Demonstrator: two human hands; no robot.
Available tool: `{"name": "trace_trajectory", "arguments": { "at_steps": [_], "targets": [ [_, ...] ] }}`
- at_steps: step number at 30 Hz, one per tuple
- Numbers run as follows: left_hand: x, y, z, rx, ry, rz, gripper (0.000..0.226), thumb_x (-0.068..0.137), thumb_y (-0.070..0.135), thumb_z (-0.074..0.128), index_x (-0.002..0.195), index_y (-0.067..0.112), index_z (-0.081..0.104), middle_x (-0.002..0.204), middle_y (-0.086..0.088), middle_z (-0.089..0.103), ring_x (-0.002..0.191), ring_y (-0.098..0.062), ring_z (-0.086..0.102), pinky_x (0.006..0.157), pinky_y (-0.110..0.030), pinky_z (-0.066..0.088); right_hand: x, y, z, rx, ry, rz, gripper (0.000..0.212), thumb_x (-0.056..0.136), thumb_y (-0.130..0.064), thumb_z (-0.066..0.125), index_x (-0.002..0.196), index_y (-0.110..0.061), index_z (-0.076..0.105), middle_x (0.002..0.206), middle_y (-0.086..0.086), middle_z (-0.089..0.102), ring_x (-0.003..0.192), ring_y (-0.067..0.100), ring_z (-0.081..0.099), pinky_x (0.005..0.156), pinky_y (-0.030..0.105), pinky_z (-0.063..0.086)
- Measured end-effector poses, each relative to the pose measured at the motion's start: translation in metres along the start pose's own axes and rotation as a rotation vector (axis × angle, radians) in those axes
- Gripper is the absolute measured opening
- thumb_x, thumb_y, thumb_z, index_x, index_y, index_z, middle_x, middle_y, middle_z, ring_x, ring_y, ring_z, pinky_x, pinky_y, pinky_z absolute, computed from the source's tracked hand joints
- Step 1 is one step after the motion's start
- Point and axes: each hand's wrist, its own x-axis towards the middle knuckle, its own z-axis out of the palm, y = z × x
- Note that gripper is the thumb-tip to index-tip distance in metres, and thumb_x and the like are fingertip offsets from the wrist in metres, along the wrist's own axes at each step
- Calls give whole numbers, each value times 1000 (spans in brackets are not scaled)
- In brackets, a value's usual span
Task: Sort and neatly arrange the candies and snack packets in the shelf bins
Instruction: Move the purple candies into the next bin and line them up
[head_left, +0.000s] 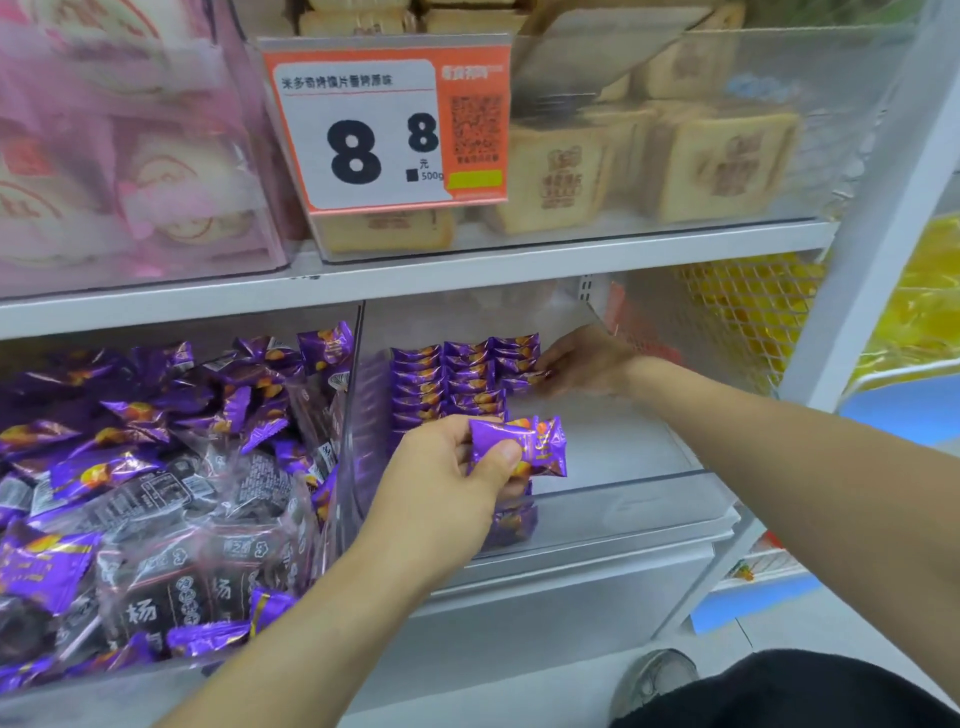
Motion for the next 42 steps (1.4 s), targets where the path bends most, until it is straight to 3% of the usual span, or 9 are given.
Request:
{"name": "trace_trajectory", "arguments": {
  "at_steps": [3,7,10,13,16,24,30,42],
  "targets": [
    [5,-1,5,31,10,-14,16,97,8,56,109,8,67,97,-5,77,82,-17,75,79,-37,61,4,4,5,39,29,1,7,82,-12,80,84,-8,75,75,11,74,67,20,69,71,28,61],
    [11,-4,8,59,35,-24,16,97,9,57,110,8,67,96,-4,77,82,-16,75,81,-38,61,14,7,12,-14,36,24,24,85,-29,78,86,-5,78,76,10,76,68,21,73,74,33,61],
    [14,-6,8,71,47,-25,17,97,9,58,111,8,67,96,-4,76,80,-15,75,79,-34,61,19,11,12,63,31,68,26,85,-26,78,92,-1,75,77,13,76,73,25,75,79,39,62],
    [16,-6,9,70,47,-39,17,97,10,58,111,10,67,96,-3,76,80,-15,75,81,-36,61,20,12,11,87,37,84,28,85,-24,77,98,1,72,76,13,75,70,26,74,76,36,62],
    [19,-7,8,77,41,-39,15,97,12,59,109,11,68,96,-2,77,82,-16,75,83,-44,60,20,14,11,63,44,87,29,85,-26,78,95,0,72,76,13,75,60,19,69,62,26,59],
    [24,-7,4,117,38,-15,17,97,16,59,110,14,68,96,1,76,80,-12,75,87,-38,59,19,15,10,99,59,82,26,81,-23,82,92,-1,74,76,14,74,58,16,68,54,21,55],
    [25,-9,3,124,36,-17,16,97,18,59,109,14,69,96,1,76,79,-13,75,87,-40,58,16,16,11,129,74,103,24,79,-24,83,87,-4,72,78,15,75,66,22,72,66,29,61],
    [28,-12,2,108,27,-20,15,97,17,59,108,12,68,94,-3,76,80,-16,75,86,-41,59,6,9,11,78,82,141,32,73,-20,87,94,0,74,85,16,75,70,23,68,75,37,61]
  ]
}}
